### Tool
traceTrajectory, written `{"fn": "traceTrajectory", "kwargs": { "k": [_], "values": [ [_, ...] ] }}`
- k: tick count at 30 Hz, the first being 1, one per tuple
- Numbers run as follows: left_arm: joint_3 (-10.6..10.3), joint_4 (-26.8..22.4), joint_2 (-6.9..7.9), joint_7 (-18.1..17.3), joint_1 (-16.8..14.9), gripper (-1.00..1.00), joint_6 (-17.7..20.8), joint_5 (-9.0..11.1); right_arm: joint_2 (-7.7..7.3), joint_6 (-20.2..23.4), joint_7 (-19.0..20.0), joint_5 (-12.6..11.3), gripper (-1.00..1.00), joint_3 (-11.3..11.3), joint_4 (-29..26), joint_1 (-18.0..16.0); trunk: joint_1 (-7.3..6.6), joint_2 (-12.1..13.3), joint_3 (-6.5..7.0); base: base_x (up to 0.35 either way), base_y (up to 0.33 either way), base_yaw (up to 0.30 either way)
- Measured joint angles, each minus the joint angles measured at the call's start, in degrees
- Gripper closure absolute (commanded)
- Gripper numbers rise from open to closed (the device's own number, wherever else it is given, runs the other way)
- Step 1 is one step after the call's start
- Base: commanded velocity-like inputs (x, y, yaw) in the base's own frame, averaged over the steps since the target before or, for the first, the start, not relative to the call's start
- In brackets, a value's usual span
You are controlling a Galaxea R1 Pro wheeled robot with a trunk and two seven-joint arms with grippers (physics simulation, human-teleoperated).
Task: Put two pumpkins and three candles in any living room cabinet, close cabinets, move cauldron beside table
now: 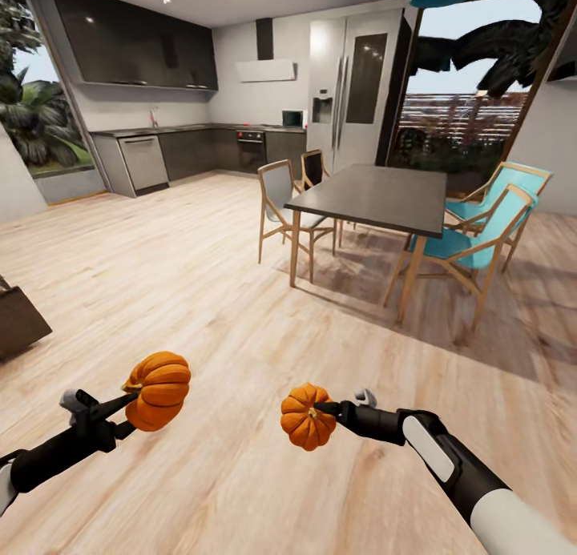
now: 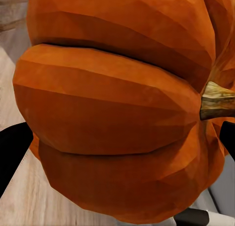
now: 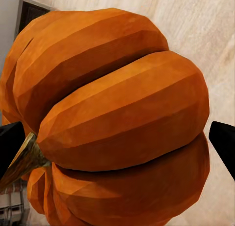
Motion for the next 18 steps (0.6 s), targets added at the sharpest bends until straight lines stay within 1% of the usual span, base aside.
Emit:
{"fn": "traceTrajectory", "kwargs": {
  "k": [3,6,14,17,18],
  "values": [
    [0.02,-0.01,-0.01,-0.03,-0.03,1.00,0.24,0.40,0.00,0.15,-0.10,-0.52,1.00,0.00,-0.05,0.02,0.00,0.00,0.01,0.000,0.000,0.088],
    [0.03,-0.01,-0.01,-0.03,-0.03,1.00,0.22,0.37,0.00,0.13,-0.11,-0.45,1.00,0.03,-0.05,0.01,0.00,0.00,0.01,0.000,0.000,0.095],
    [0.05,-0.02,0.00,-0.03,-0.01,1.00,0.19,0.32,0.07,0.11,-0.20,-0.33,1.00,0.07,-0.03,-0.01,0.00,0.00,0.00,0.000,0.000,0.251],
    [0.06,-0.02,0.00,-0.04,-0.01,1.00,0.22,0.34,0.09,0.13,-0.20,-0.40,1.00,0.13,-0.06,0.00,-0.66,1.19,0.54,0.000,0.000,0.272],
    [0.07,-0.02,0.00,-0.04,-0.02,1.00,0.21,0.31,0.08,0.16,-0.20,-0.38,1.00,0.68,-0.05,0.00,-0.88,1.59,0.72,0.000,0.000,0.272]
  ]
}}
